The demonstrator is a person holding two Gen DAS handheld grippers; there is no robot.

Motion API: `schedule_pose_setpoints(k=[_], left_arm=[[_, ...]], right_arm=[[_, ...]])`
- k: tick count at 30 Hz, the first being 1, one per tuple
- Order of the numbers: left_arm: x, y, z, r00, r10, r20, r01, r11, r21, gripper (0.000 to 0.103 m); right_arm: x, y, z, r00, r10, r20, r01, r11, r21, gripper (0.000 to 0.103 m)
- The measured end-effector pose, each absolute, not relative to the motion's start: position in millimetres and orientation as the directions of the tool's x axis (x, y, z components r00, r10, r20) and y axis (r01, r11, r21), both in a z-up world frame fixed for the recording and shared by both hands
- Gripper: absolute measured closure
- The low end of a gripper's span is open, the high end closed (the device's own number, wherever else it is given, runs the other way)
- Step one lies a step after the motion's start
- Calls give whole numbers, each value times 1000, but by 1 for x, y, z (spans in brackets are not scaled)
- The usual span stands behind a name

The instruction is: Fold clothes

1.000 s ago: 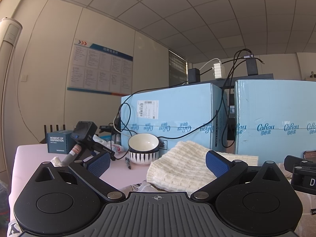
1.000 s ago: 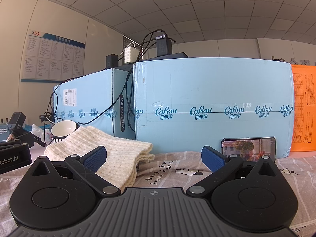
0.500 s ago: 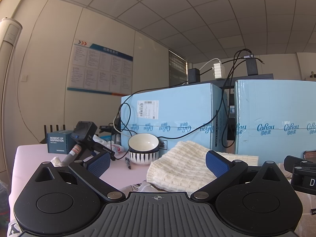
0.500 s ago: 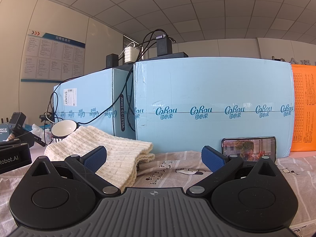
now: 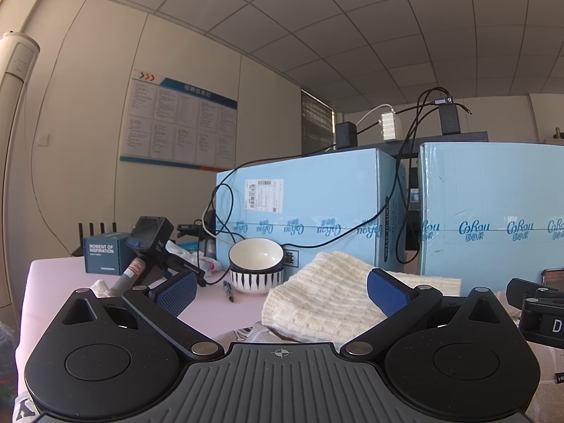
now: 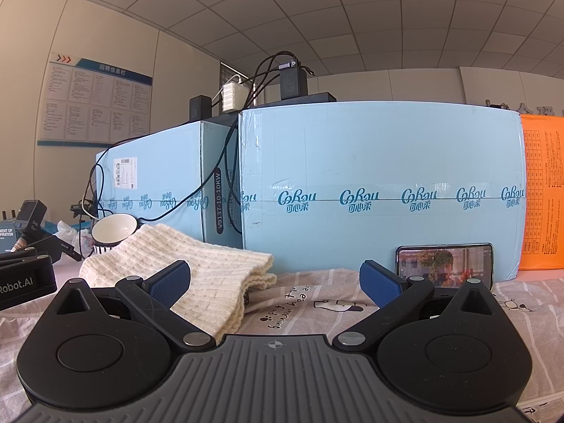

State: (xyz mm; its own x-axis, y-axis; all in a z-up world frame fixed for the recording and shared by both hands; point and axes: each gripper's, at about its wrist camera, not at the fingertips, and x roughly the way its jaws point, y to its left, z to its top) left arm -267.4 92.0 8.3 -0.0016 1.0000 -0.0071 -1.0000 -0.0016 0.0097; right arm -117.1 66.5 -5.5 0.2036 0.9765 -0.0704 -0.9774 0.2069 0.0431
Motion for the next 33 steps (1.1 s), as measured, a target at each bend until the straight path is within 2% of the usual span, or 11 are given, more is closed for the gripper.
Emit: schedule_pose_setpoints(k=[33], left_arm=[[-268, 91, 8, -1, 1000, -9, -1000, -1, 8, 0]], right_arm=[[-115, 68, -6, 198, 977, -78, -978, 201, 46, 0]])
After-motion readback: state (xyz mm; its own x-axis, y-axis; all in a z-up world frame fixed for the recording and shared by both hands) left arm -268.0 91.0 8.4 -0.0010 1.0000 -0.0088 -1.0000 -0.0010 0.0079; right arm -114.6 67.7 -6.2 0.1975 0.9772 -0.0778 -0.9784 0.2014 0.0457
